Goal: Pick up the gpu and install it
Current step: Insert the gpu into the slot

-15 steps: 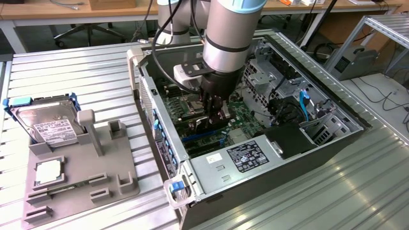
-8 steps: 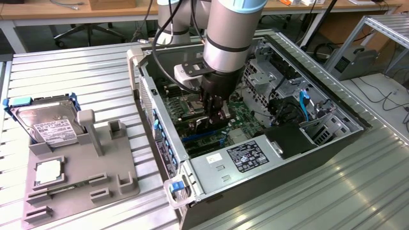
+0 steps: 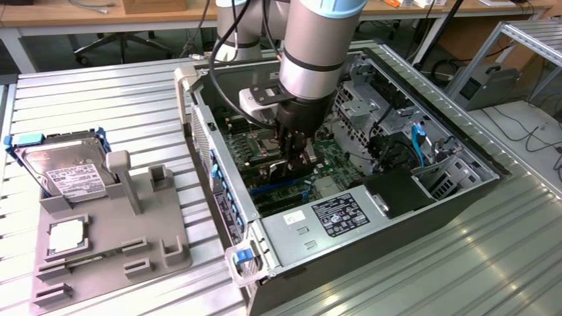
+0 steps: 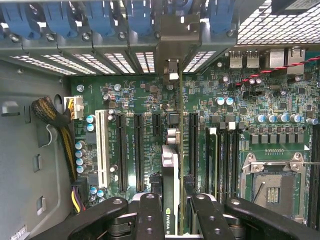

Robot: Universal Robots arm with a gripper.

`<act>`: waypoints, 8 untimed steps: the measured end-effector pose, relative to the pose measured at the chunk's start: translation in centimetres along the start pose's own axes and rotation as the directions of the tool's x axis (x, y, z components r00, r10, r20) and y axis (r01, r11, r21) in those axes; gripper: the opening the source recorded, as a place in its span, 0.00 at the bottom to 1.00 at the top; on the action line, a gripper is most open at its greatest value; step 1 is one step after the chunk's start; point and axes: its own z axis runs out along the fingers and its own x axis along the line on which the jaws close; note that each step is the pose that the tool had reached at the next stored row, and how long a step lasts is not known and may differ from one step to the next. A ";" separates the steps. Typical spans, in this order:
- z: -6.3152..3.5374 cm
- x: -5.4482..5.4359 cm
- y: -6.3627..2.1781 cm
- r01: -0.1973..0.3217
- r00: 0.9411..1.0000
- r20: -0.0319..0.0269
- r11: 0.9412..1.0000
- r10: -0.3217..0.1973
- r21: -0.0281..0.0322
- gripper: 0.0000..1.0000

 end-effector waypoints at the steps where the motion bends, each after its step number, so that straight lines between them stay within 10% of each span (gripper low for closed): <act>1: 0.00 0.0 0.01 0.000 1.000 0.000 1.000 0.000 0.000 0.27; 8: 0.21 0.0 0.07 0.000 1.000 0.000 1.000 0.000 0.000 0.27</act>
